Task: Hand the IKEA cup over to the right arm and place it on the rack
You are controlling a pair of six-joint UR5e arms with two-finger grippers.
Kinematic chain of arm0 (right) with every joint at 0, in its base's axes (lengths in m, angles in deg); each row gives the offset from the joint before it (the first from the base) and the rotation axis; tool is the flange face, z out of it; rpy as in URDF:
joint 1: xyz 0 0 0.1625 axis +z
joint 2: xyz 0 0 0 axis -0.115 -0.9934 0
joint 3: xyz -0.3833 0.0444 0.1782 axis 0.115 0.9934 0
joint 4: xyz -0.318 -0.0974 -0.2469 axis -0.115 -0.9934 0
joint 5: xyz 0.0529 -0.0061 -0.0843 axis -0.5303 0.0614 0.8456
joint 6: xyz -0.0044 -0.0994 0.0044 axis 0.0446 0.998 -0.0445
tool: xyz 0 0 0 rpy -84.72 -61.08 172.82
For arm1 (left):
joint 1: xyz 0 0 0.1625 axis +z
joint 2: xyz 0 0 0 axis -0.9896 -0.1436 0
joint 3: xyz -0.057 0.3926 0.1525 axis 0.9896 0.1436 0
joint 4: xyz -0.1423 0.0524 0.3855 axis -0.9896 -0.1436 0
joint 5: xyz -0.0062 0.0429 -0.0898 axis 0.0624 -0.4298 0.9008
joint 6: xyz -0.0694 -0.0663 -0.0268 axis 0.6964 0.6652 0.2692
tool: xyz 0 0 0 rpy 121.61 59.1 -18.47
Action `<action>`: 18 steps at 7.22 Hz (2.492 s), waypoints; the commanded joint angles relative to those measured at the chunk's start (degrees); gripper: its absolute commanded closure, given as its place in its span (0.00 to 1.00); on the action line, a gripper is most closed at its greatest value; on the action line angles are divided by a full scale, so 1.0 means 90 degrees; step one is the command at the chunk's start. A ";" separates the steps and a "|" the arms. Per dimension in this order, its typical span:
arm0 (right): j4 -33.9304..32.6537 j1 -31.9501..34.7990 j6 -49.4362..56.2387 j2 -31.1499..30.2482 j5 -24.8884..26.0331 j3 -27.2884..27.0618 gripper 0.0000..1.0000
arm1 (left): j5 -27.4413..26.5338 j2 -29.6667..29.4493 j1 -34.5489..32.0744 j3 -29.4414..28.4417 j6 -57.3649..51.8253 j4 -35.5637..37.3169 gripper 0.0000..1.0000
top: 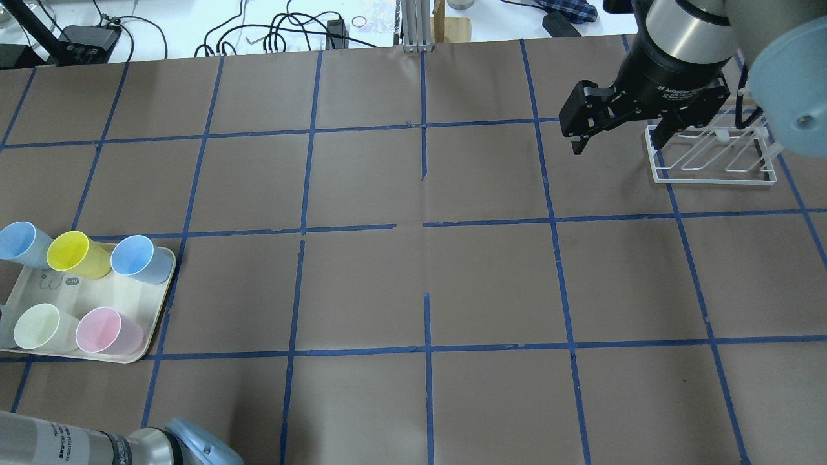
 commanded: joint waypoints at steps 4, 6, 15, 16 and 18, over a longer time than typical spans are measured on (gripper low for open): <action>0.0000 0.0000 0.0000 -0.0003 -0.0009 -0.0002 0.00 | -0.0006 0.0183 -0.0024 0.0146 0.0315 -0.0094 0.93; 0.0000 0.0000 0.0000 -0.0003 -0.0009 -0.0002 0.00 | 0.0023 0.0222 -0.0024 0.0136 0.0295 -0.0328 1.00; 0.0145 -0.1053 0.0020 -0.0013 -0.1685 0.0135 0.00 | 0.0228 0.0554 -0.1016 -0.3258 -0.0291 -0.5437 1.00; 0.0311 -0.1316 0.0020 -0.0023 -0.2162 0.0135 0.00 | 0.0586 0.0632 -0.1533 -0.3446 -0.0262 -0.6345 1.00; 0.0964 -0.1911 0.0214 -0.0023 -0.3304 0.0125 0.00 | 0.1784 0.0594 -0.2655 -0.3380 -0.0184 -0.7617 1.00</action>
